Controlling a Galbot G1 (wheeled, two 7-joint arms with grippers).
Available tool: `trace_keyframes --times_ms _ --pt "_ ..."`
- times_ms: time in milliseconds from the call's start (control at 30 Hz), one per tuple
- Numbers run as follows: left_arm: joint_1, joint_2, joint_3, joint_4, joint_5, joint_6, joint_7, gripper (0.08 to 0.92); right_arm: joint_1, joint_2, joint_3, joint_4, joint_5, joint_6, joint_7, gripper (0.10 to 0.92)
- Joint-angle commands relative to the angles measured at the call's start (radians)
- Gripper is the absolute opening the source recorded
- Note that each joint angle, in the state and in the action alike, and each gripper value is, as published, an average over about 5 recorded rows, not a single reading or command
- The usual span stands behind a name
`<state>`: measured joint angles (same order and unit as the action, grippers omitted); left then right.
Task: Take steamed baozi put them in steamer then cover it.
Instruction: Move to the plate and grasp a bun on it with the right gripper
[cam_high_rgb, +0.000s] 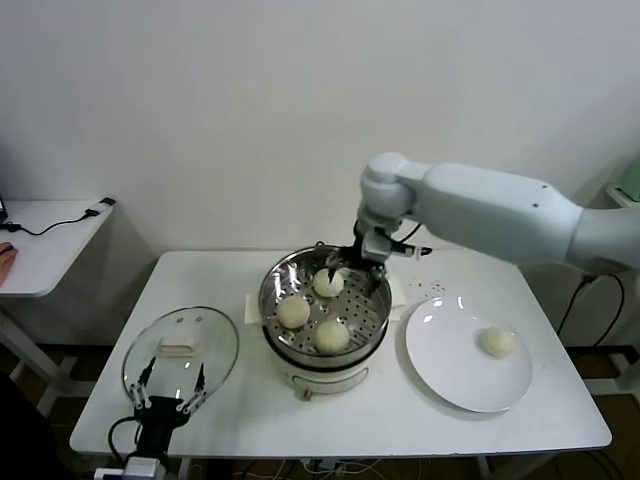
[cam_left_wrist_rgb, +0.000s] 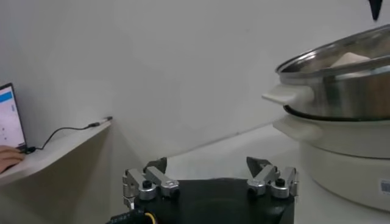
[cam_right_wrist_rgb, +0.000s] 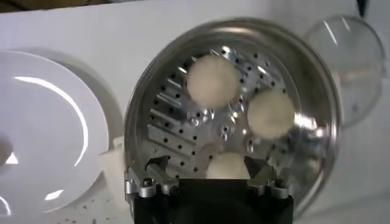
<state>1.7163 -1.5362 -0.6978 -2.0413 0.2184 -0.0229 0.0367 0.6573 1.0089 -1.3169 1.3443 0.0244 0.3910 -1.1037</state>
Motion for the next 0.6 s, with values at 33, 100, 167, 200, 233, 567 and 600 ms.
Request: trace_keyframes --times_ms 33,100,167,200,233,567,600 --pt "0.002 0.003 0.002 -0.003 -0.009 -0.003 0.0 0.823 0.111 -0.344 -0.137 0.061 0.323 -0.568 0.152 0.823" --pt "0.004 0.005 0.004 -0.004 -0.011 -0.004 0.001 0.823 0.058 -0.406 -0.115 0.067 0.33 -0.626 0.152 0.823" --pt "0.005 0.007 0.005 -0.004 -0.012 -0.005 0.001 0.823 -0.039 -0.464 -0.057 0.057 0.309 -0.655 0.144 0.823" --pt "0.005 0.008 0.005 -0.004 -0.013 -0.006 0.001 0.823 -0.098 -0.49 -0.012 0.047 0.287 -0.66 0.136 0.823" --pt "0.005 0.008 0.006 -0.004 -0.013 -0.006 0.001 0.823 -0.168 -0.514 0.046 0.032 0.261 -0.661 0.123 0.823" --pt "0.011 0.017 0.01 0.004 -0.015 -0.007 0.001 0.823 -0.484 -0.508 0.264 -0.166 0.03 -0.538 -0.004 0.823" --pt "0.012 0.017 0.009 0.004 -0.015 -0.008 0.001 0.823 -0.507 -0.498 0.285 -0.188 0.013 -0.529 -0.01 0.823"
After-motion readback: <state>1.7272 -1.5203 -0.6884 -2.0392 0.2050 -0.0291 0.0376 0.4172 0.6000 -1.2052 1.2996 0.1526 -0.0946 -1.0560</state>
